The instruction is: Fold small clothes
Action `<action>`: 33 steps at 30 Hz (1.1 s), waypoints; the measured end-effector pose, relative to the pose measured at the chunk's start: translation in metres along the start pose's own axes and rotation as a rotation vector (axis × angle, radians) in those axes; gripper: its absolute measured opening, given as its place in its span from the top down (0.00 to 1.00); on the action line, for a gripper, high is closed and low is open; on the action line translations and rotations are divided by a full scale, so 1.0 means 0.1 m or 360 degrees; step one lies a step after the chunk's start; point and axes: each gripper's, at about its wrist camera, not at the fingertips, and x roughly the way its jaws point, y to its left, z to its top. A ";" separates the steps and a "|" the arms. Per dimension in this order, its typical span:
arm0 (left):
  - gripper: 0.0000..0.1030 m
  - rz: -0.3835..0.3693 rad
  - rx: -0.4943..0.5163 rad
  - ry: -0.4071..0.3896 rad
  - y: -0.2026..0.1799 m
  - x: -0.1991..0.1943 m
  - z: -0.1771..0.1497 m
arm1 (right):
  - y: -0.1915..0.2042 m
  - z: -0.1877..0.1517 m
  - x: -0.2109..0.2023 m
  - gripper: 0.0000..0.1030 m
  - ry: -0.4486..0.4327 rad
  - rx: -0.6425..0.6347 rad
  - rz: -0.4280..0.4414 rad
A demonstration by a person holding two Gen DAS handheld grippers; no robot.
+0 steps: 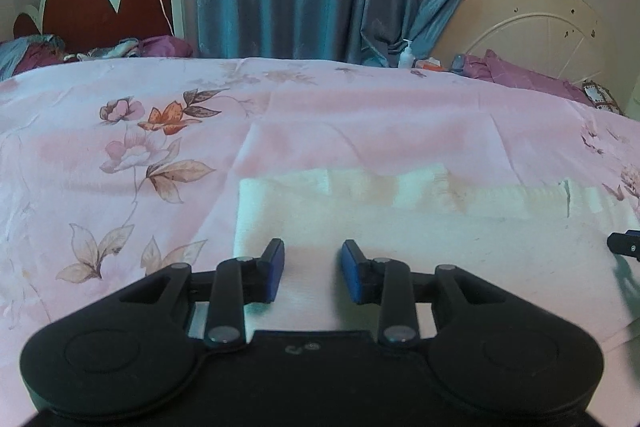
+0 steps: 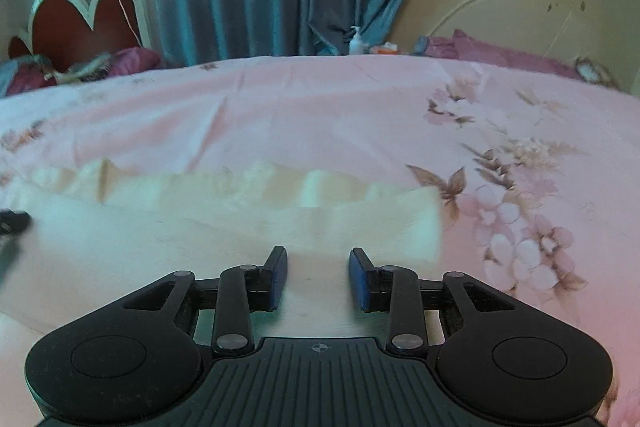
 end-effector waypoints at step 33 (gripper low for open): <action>0.59 -0.0039 0.0162 0.0028 -0.24 -0.41 -0.35 | 0.40 -0.36 -0.44 0.68 0.0038 -0.0071 0.0174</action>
